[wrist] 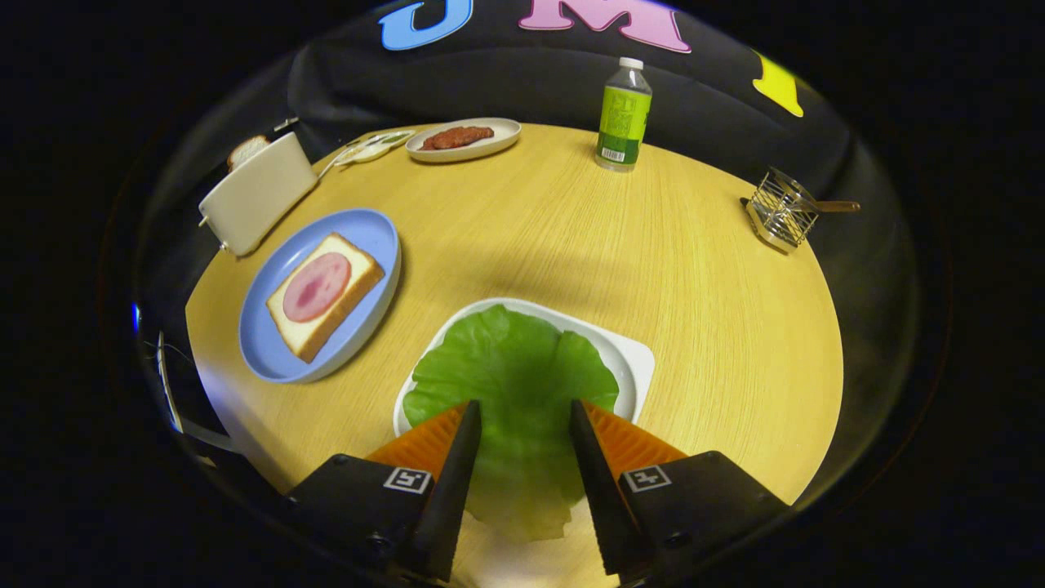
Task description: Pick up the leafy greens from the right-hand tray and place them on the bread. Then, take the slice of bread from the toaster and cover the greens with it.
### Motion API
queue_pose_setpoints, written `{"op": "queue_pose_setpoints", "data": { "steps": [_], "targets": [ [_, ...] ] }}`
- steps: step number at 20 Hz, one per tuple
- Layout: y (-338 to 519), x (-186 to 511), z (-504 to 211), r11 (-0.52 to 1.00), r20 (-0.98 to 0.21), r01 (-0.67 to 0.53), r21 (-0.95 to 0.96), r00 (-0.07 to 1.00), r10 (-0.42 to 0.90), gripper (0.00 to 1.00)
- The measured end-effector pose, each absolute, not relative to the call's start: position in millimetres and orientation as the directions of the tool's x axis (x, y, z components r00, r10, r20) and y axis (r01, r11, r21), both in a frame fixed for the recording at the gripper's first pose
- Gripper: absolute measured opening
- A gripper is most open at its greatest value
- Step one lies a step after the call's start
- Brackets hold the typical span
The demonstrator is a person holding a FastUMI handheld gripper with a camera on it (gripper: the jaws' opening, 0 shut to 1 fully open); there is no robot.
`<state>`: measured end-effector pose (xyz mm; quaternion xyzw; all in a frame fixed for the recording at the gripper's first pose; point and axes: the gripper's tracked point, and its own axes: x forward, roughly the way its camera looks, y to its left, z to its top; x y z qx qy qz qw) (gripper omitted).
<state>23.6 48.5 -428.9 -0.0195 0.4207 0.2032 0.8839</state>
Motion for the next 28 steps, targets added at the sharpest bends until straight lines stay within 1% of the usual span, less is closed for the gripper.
{"op": "queue_pose_setpoints", "data": {
  "steps": [1, 2, 3, 4, 6, 12, 16, 20, 22, 25, 28],
  "targets": [
    [46, 23, -427, 0.915, -0.753, -0.381, 0.130, 0.563, 0.341, 0.70],
    [46, 24, -429, 0.915, -0.750, -0.384, 0.126, 0.566, 0.341, 0.52],
    [46, 23, -429, 0.914, -0.749, -0.386, 0.123, 0.568, 0.340, 0.43],
    [46, 22, -429, 0.913, -0.749, -0.394, 0.106, 0.572, 0.335, 0.17],
    [41, 20, -425, 0.915, -0.751, -0.396, 0.078, 0.580, 0.315, 0.07],
    [42, 18, -364, 0.923, -0.672, -0.372, 0.103, 0.658, 0.340, 0.07],
    [61, 12, -319, 0.912, -0.623, -0.391, 0.126, 0.684, 0.379, 0.07],
    [106, 10, -278, 0.883, -0.570, -0.444, 0.154, 0.690, 0.446, 0.06],
    [134, 7, -264, 0.861, -0.549, -0.472, 0.188, 0.676, 0.491, 0.07],
    [175, 9, -252, 0.831, -0.531, -0.512, 0.218, 0.652, 0.541, 0.07],
    [205, 13, -254, 0.815, -0.533, -0.540, 0.211, 0.635, 0.559, 0.06]
  ]
}}
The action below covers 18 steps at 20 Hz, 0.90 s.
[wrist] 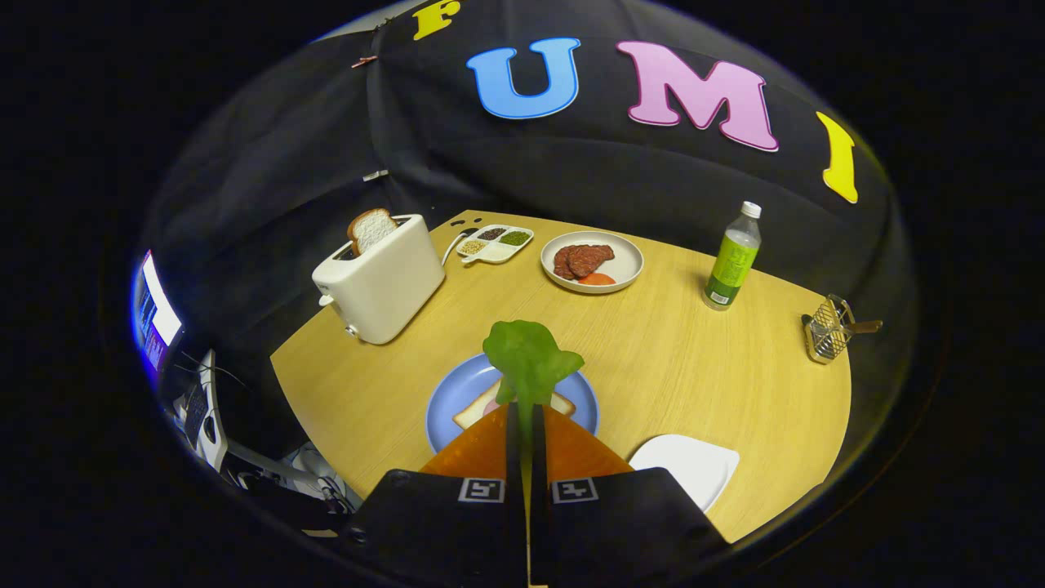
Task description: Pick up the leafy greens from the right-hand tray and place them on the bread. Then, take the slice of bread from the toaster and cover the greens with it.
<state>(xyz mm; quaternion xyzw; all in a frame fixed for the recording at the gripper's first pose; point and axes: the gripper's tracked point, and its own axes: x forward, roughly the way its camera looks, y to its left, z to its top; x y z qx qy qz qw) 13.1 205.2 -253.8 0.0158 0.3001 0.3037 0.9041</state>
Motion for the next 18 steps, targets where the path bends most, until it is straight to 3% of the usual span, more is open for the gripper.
{"op": "queue_pose_setpoints", "data": {
  "steps": [5, 8, 9, 11, 12, 18],
  "targets": [
    [234, 23, -272, 0.812, -0.556, -0.539, 0.223, 0.614, 0.560, 0.10],
    [233, 36, -282, 0.833, -0.570, -0.505, 0.224, 0.626, 0.533, 0.34],
    [235, 39, -286, 0.837, -0.571, -0.498, 0.228, 0.627, 0.529, 0.37],
    [235, 42, -284, 0.843, -0.568, -0.486, 0.231, 0.636, 0.522, 0.65],
    [234, 43, -283, 0.847, -0.566, -0.480, 0.230, 0.642, 0.518, 0.71],
    [233, 40, -250, 0.856, -0.522, -0.482, 0.188, 0.689, 0.503, 0.71]
  ]
}}
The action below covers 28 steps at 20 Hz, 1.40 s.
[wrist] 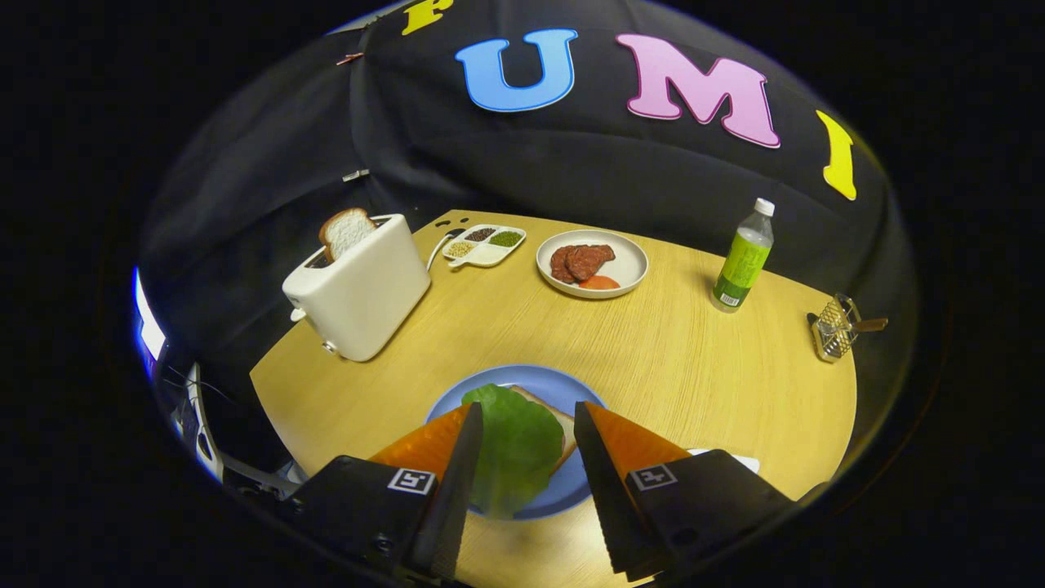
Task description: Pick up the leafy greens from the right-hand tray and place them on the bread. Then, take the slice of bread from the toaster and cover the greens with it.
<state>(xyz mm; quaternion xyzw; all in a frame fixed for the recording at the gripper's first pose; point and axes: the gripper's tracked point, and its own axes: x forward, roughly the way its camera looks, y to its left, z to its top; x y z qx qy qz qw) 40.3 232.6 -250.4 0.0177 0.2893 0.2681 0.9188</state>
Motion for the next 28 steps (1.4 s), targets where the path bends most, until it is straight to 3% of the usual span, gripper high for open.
{"op": "queue_pose_setpoints", "data": {
  "steps": [8, 15, 23, 28],
  "targets": [
    [301, 45, -144, 0.820, -0.415, -0.549, 0.160, 0.717, 0.561, 0.74],
    [406, 63, -75, 0.793, -0.346, -0.598, 0.115, 0.724, 0.597, 0.87],
    [513, 88, -83, 0.777, -0.341, -0.620, 0.105, 0.712, 0.614, 0.86],
    [555, 108, -122, 0.788, -0.408, -0.606, 0.107, 0.696, 0.591, 0.86]
  ]
}}
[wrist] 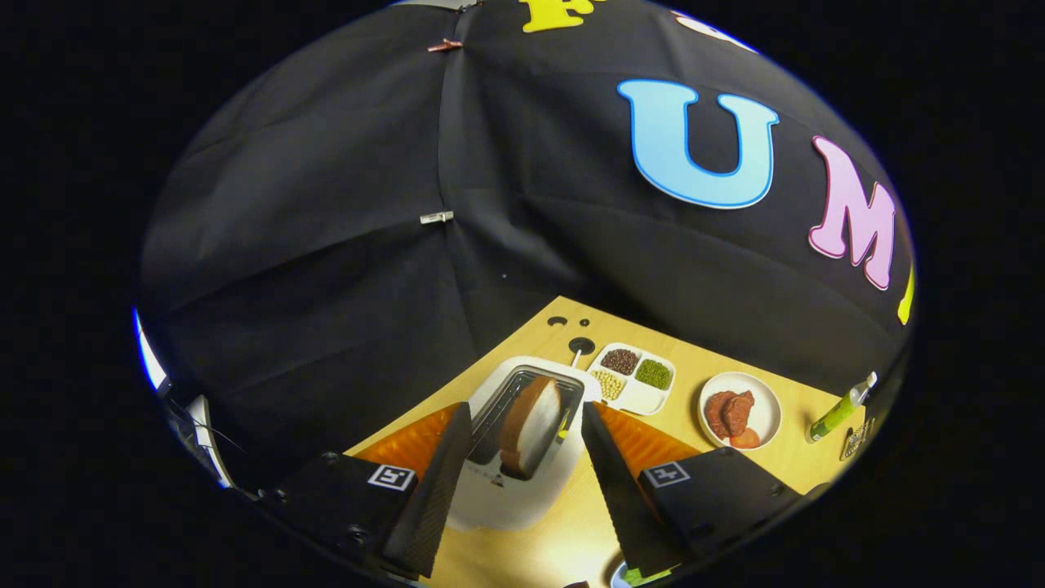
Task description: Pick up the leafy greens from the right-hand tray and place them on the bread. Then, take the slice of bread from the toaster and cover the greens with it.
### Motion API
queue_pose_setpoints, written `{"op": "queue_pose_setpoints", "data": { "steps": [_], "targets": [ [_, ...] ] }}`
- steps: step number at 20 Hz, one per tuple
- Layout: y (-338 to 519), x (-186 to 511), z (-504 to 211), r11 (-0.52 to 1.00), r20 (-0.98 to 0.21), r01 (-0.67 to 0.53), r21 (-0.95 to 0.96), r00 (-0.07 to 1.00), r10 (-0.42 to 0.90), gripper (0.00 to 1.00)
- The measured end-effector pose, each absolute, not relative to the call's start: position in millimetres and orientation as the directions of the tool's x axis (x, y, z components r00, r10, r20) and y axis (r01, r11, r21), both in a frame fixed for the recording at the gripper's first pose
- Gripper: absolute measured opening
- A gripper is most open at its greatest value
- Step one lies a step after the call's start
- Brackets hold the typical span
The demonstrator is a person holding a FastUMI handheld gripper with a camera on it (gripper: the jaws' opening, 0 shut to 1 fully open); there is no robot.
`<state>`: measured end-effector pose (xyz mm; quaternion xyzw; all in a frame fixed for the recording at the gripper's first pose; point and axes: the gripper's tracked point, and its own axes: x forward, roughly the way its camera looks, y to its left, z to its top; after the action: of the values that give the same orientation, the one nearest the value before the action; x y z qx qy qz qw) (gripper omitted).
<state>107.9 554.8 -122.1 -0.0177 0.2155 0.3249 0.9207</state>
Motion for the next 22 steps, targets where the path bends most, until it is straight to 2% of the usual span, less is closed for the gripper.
{"op": "queue_pose_setpoints", "data": {
  "steps": [5, 7, 11, 12, 19, 22],
  "targets": [
    [570, 133, -166, 0.822, -0.501, -0.559, 0.109, 0.683, 0.531, 0.84],
    [563, 141, -175, 0.847, -0.521, -0.523, 0.099, 0.698, 0.492, 0.64],
    [565, 139, -173, 0.848, -0.522, -0.505, 0.160, 0.686, 0.507, 0.24],
    [562, 137, -169, 0.850, -0.510, -0.497, 0.173, 0.694, 0.509, 0.17],
    [533, 117, -95, 0.803, -0.330, -0.540, 0.253, 0.732, 0.596, 0.17],
    [500, 113, -72, 0.795, -0.296, -0.526, 0.303, 0.741, 0.603, 0.17]
  ]
}}
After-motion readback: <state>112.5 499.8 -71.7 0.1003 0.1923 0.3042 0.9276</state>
